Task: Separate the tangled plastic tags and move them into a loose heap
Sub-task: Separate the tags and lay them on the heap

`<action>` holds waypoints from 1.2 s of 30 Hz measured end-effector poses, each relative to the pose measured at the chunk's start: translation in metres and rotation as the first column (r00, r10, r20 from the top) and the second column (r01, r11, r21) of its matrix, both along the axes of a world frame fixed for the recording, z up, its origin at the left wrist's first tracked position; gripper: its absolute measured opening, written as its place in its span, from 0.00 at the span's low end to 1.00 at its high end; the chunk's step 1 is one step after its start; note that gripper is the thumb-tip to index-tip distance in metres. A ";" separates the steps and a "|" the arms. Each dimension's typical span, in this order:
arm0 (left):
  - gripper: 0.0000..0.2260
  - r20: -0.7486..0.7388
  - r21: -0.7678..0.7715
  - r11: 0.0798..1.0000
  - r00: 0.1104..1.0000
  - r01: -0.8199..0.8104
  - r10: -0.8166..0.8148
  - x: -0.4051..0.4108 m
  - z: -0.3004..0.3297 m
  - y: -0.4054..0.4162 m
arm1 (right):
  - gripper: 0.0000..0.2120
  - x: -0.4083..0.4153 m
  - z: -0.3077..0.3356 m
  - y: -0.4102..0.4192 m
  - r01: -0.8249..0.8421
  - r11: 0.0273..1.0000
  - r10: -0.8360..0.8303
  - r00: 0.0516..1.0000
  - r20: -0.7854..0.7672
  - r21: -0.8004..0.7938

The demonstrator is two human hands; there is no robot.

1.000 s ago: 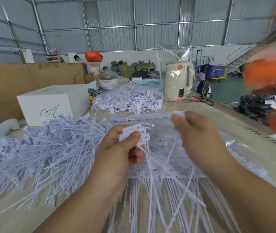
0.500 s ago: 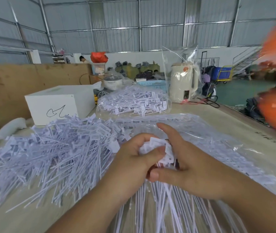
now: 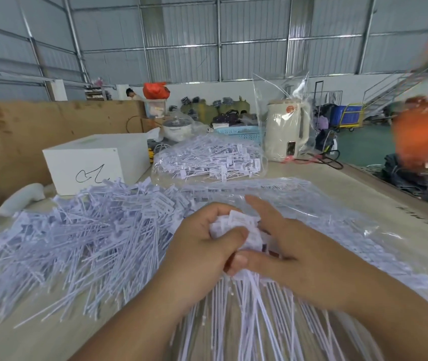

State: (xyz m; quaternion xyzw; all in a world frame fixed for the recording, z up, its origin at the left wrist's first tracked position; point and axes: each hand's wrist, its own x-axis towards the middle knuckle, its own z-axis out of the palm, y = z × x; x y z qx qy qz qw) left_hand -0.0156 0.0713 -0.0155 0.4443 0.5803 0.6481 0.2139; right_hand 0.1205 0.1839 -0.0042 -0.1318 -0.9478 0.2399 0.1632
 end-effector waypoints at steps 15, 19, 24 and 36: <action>0.05 0.097 0.057 0.998 0.995 -0.037 0.032 -0.007 0.000 0.002 | 0.18 0.004 0.003 0.009 0.010 0.978 -0.034 0.993 -0.113 -0.207; 0.03 0.242 0.146 0.987 0.970 -0.065 0.028 0.000 0.004 0.005 | 0.19 -0.006 0.000 -0.005 0.069 0.950 -0.181 0.917 -0.356 -0.304; 0.09 0.348 0.216 0.970 0.937 -0.114 0.032 0.011 0.005 0.004 | 0.19 -0.013 0.001 -0.021 0.101 0.969 -0.204 0.841 -0.502 -0.224; 0.07 0.132 0.089 0.996 0.991 -0.020 0.008 0.001 0.006 -0.001 | 0.14 -0.007 -0.009 0.000 -0.117 0.992 0.104 0.966 -0.236 -0.043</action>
